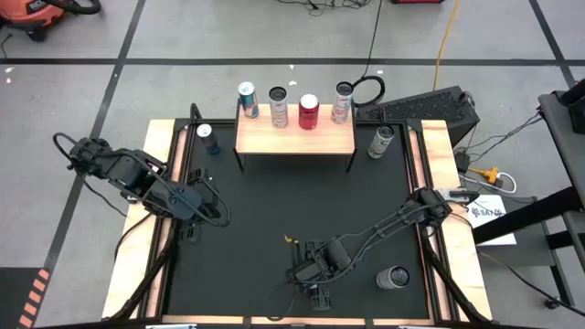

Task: Place canned beverage on shelf
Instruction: Put the red black soda can on the shelf aligned with the other red black soda can

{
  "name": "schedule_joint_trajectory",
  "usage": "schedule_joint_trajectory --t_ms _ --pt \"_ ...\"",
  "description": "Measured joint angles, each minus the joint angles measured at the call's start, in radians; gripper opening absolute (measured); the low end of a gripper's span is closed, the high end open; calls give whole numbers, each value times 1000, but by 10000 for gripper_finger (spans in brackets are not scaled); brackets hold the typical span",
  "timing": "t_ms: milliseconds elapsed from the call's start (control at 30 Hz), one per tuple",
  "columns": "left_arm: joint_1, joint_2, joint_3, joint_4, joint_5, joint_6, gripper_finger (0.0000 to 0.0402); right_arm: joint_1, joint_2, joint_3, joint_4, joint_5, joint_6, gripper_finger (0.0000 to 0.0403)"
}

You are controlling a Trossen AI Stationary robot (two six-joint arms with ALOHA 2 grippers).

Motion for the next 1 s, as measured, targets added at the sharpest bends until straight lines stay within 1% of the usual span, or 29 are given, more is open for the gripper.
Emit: schedule_joint_trajectory --t_ms 500,600,700,833,1000 --pt "0 0 0 0 0 0 0 0 0 0 36 3 1 263" --pt "0 0 0 0 0 0 0 0 0 0 37 2 -21 266" --pt "0 0 0 0 0 0 0 0 0 0 33 2 -27 280" --pt "0 0 0 0 0 0 0 0 0 0 29 1 -26 309" --pt "0 0 0 -3 0 0 0 -1 0 0 29 -84 -23 332"
